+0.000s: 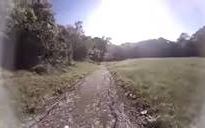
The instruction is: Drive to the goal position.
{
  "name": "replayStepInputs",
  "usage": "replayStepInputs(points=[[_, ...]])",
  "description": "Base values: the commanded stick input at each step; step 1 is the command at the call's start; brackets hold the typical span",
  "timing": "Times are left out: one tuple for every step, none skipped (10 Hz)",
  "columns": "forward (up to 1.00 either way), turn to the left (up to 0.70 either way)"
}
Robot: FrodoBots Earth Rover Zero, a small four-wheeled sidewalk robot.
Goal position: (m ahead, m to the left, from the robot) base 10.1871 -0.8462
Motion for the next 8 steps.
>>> replayStepInputs(points=[[1.00, 0.09], [1.00, 0.13], [1.00, 0.01], [1.00, 0.01], [1.00, 0.01], [1.00, 0.01], [1.00, 0.01], [1.00, 0.01]])
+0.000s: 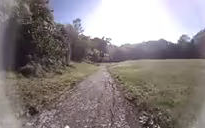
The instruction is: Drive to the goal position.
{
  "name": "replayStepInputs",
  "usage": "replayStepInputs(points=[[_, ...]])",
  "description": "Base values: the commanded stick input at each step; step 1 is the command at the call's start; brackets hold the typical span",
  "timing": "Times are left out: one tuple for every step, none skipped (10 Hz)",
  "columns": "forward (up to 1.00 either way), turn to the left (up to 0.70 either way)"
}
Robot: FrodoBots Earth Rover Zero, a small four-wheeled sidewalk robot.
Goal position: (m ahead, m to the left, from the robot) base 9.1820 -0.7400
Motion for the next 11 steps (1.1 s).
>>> replayStepInputs(points=[[1.00, 0.01], [1.00, 0.01], [1.00, 0.01], [1.00, 0.01], [1.00, 0.01], [1.00, 0.01], [1.00, 0.01], [1.00, 0.01], [1.00, 0.01], [1.00, 0.01], [1.00, 0.01]])
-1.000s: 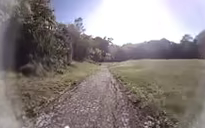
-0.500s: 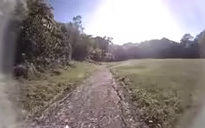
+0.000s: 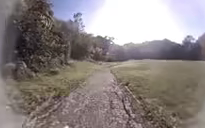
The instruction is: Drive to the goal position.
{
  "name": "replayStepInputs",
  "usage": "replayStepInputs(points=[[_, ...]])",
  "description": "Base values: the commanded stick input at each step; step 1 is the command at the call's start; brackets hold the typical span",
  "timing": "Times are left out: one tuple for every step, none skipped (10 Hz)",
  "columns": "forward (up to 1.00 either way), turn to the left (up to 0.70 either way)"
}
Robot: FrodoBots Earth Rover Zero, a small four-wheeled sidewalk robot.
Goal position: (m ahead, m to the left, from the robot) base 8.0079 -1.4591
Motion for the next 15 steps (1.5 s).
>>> replayStepInputs(points=[[1.00, 0.01], [1.00, 0.01], [1.00, 0.01], [1.00, 0.01], [1.00, 0.01], [1.00, 0.01], [1.00, 0.01], [1.00, 0.01], [1.00, 0.01], [1.00, 0.01], [1.00, 0.01], [1.00, 0.01], [1.00, 0.01], [1.00, 0.01], [1.00, 0.01]])
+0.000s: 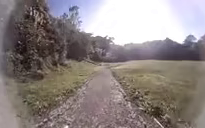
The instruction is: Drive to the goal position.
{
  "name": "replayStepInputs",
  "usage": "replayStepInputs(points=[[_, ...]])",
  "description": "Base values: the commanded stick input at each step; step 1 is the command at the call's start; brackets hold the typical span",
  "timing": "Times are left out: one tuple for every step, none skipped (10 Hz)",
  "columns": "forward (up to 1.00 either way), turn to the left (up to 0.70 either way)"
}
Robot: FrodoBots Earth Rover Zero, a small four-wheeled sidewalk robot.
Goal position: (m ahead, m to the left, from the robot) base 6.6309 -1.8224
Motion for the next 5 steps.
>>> replayStepInputs(points=[[1.00, 0.01], [1.00, 0.01], [1.00, 0.01], [1.00, -0.08], [1.00, -0.15]])
